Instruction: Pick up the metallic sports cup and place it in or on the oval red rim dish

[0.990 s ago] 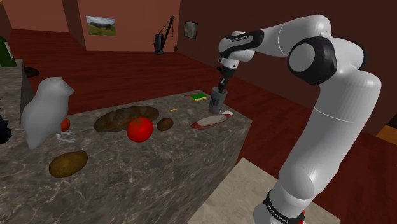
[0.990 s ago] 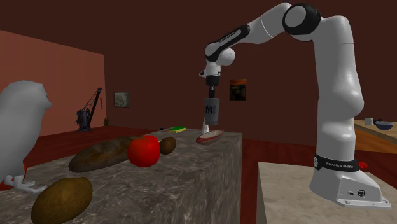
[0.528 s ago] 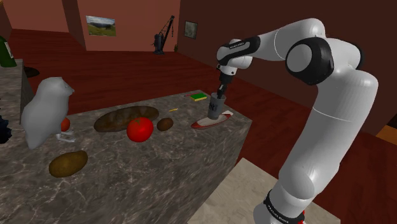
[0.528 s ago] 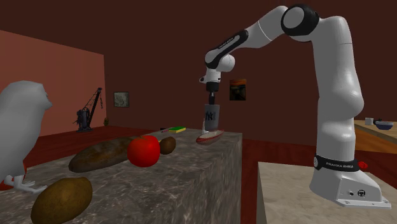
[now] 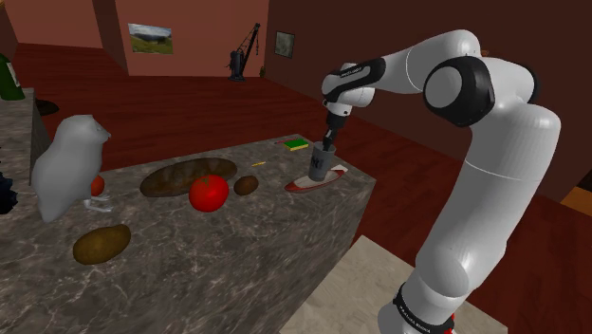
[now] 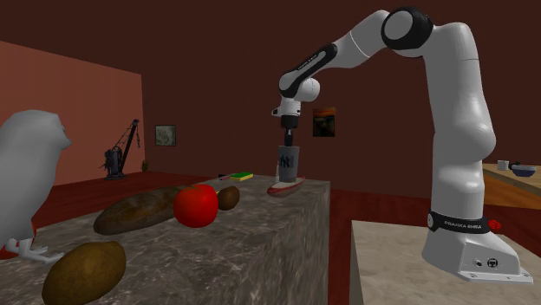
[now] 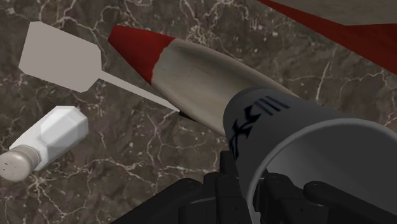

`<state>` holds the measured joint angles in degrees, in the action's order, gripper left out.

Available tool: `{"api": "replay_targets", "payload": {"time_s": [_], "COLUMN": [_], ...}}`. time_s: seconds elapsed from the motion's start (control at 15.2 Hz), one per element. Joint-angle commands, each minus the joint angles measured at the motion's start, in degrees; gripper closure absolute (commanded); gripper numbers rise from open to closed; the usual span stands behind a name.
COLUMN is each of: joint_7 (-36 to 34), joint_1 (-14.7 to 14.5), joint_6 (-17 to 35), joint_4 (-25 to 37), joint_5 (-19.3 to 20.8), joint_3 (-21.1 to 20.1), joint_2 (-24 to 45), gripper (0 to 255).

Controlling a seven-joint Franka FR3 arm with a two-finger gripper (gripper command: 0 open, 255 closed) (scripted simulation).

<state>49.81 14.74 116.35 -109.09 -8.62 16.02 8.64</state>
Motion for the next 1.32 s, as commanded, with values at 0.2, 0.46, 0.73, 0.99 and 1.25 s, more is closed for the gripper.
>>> {"api": "replay_targets", "payload": {"time_s": [0.2, 0.46, 0.73, 0.99, 1.25], "joint_7": [0.01, 0.01, -0.61, -0.61, -0.61], "joint_1": [0.00, 0.00, 0.23, 0.23, 0.23], "joint_6": [0.01, 0.01, -6.80, -6.80, -6.80], "joint_4": [0.01, 0.01, 5.14, 5.14, 5.14], "joint_5": [-0.01, -0.01, 0.90, 0.91, 0.90], "joint_3": [0.00, 0.00, 0.36, 0.36, 0.36], "joint_2": [0.00, 0.00, -1.78, -1.78, -1.78], "gripper": [0, 0, 0, 0, 0]}}
